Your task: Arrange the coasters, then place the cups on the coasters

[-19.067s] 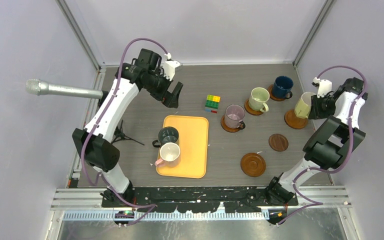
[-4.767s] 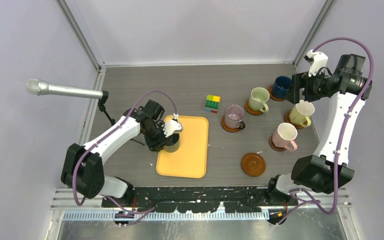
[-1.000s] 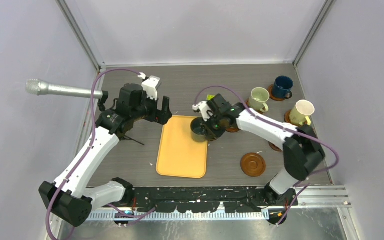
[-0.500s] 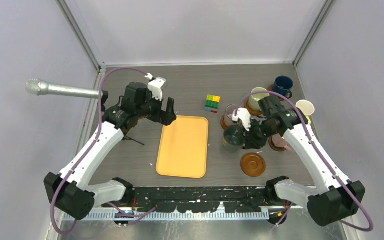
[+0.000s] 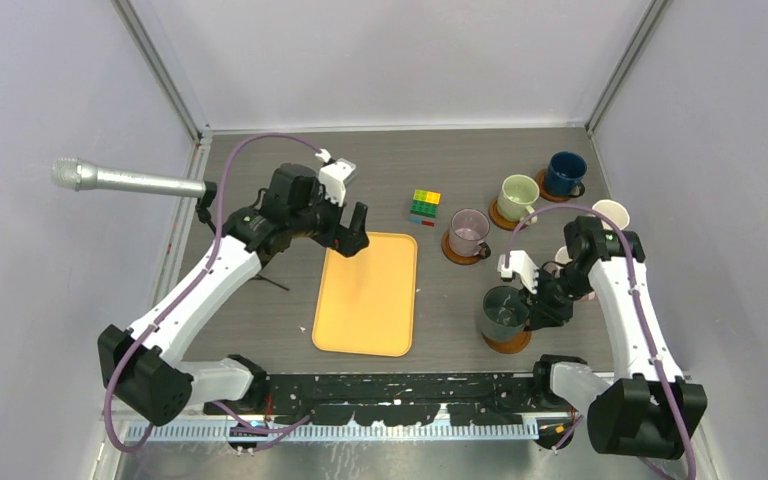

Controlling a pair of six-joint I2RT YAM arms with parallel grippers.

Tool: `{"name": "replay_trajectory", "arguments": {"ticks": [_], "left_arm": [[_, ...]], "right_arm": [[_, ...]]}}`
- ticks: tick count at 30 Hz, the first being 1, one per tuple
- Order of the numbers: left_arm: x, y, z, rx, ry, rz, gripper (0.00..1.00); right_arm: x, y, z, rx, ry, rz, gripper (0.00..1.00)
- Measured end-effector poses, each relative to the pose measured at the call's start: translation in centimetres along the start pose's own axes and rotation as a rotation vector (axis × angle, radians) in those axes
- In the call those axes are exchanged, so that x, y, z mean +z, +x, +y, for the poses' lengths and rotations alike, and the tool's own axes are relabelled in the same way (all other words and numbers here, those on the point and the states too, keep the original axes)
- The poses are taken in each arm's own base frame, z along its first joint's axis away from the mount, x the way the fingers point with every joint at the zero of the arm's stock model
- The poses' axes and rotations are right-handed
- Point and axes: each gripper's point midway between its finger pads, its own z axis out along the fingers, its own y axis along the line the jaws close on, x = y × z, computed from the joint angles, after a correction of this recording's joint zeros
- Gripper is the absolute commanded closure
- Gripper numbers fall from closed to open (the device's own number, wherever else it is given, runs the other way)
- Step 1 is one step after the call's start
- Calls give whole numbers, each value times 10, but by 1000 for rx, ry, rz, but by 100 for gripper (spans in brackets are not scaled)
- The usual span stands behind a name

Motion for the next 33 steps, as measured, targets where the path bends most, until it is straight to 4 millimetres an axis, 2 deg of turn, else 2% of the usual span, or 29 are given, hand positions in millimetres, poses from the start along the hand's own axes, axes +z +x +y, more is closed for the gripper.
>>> {"name": "replay_trajectory", "arguments": {"ticks": [10,20,24,26,30,33], "left_arm": [[6,2,-9,42,25,17,5],[12,2,-8,40,23,32,4],[14,2,-7,39,23,36,4],[15,0,-7,39,23,35,4],[14,-2,-7,40,23,31,1],[14,-2,-7,40,23,31,1]], "right_arm": [[9,26,-22,13,-3,20,100],[27,47,-19,27,-8,66,100],[30,49,-23,27,11,71,100],[30,49,-25,30,19,70,94],[30,49,-27,28,29,70,67],[30,50,-25,13,30,74,53]]}}
